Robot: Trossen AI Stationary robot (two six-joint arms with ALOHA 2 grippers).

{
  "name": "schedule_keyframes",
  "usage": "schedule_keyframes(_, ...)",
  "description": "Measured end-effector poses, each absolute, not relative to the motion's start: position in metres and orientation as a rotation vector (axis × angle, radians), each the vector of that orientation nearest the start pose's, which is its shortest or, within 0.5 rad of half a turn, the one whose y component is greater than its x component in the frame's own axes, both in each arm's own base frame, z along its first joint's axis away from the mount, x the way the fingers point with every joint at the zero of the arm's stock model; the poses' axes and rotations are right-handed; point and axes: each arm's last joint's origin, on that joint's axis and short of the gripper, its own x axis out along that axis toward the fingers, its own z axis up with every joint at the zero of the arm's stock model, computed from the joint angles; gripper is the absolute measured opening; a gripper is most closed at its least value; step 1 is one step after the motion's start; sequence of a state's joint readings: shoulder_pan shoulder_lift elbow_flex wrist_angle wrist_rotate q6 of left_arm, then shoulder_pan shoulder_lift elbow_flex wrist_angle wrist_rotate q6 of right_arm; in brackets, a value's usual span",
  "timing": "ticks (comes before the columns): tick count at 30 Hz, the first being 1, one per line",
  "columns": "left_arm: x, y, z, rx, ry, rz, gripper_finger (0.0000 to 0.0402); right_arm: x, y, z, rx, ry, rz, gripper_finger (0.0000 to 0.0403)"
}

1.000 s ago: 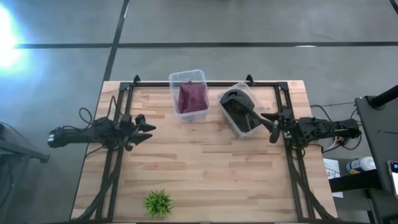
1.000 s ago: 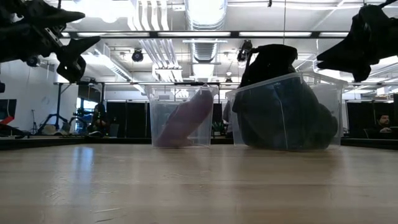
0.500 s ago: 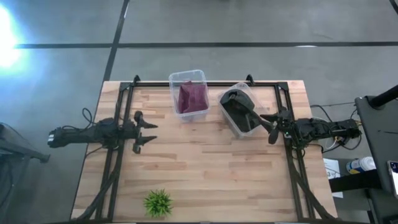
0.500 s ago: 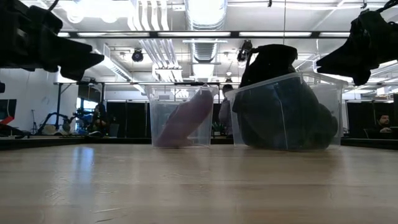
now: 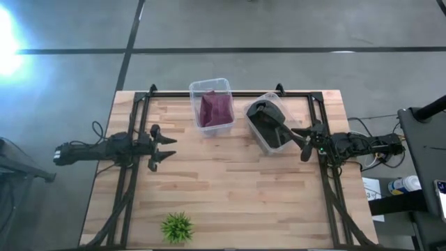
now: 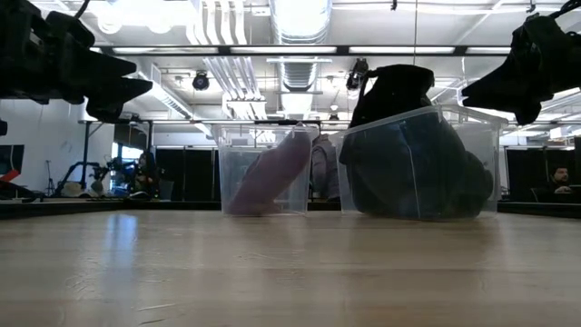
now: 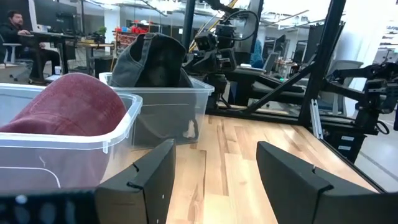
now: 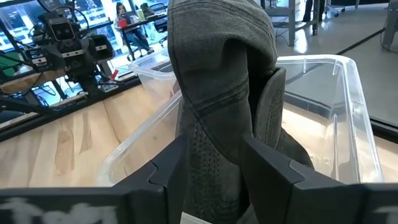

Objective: Pick & Place hat
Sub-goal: Return to Home Position

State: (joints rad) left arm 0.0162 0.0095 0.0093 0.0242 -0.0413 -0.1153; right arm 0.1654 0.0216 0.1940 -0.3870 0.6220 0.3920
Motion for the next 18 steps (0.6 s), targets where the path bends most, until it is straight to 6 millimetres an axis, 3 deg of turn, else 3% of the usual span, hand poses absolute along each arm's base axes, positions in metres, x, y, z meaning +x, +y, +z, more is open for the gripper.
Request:
schedule_keyframes(13, 0.0980, 0.0028, 0.1679, -0.117, -0.022, 0.058, 0.0218, 0.0780, -0.0041, 0.1908, 0.293, 0.110, -0.487, 0.0145)
schedule_keyframes(18, 0.0980, 0.0028, 0.1680, -0.117, -0.022, 0.058, 0.0218, 0.0769, -0.0048, 0.1927, 0.373, 0.072, -0.472, 0.0143)
